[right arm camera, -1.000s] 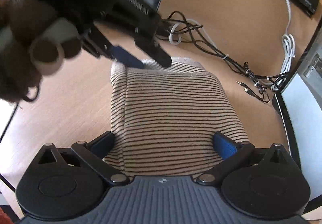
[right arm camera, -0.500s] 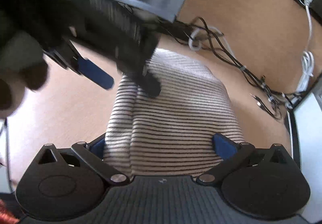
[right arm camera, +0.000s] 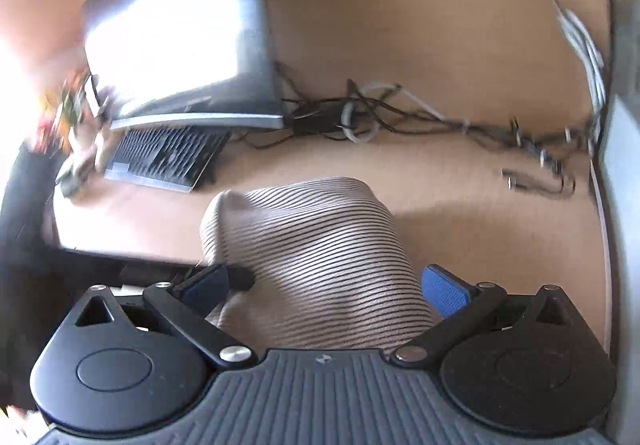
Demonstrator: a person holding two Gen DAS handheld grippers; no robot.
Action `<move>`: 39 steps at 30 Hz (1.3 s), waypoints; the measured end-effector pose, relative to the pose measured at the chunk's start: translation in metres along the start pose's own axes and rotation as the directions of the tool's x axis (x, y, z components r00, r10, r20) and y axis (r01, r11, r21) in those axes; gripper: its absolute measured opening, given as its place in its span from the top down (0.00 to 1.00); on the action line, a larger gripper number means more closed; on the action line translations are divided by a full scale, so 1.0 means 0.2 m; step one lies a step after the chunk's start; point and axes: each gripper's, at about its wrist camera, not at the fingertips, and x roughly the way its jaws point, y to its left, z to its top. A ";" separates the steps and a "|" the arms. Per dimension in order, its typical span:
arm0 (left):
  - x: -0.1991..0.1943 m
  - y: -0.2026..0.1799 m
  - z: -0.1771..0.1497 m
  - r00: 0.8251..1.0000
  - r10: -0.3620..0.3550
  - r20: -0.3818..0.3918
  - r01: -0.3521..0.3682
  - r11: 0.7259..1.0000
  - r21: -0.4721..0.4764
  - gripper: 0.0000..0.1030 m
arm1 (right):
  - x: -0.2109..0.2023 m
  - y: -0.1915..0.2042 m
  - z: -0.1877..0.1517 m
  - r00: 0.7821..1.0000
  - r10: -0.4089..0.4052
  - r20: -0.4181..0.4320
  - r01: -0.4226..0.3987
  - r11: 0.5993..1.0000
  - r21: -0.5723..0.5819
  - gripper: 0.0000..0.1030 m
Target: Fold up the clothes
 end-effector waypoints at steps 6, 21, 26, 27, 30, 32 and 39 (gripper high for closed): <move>-0.02 0.00 -0.02 1.000 0.006 0.005 -0.006 1.000 0.024 0.24 | 0.23 -0.15 0.03 0.991 0.041 -0.124 -0.020 0.986 0.165 0.03; 0.00 0.19 -0.03 0.993 -0.116 -0.017 0.116 0.993 0.017 0.22 | 0.16 -0.08 0.01 0.968 0.124 -0.218 -0.088 0.982 0.167 0.03; 0.02 0.16 -0.02 0.992 -0.124 -0.016 0.125 0.991 0.053 0.21 | 0.22 -0.11 -0.05 0.967 0.030 -0.252 0.007 0.990 0.144 0.04; 0.02 0.16 -0.02 0.992 -0.121 -0.020 0.122 0.991 0.055 0.21 | 0.20 -0.10 -0.02 0.976 0.035 -0.215 -0.005 0.990 0.140 0.04; 0.02 0.16 -0.01 0.994 -0.107 -0.023 0.108 0.992 0.066 0.20 | 0.19 -0.10 0.11 0.991 0.052 -0.126 -0.030 0.985 0.169 0.03; 0.01 0.15 -0.02 0.996 -0.092 -0.016 0.093 0.993 0.075 0.20 | 0.24 -0.10 0.19 0.993 0.054 -0.107 -0.033 0.981 0.191 0.03; 0.01 0.16 -0.02 0.995 -0.095 -0.011 0.096 0.991 0.088 0.20 | 0.64 -0.16 0.29 0.970 0.037 -0.239 0.023 0.970 0.243 0.03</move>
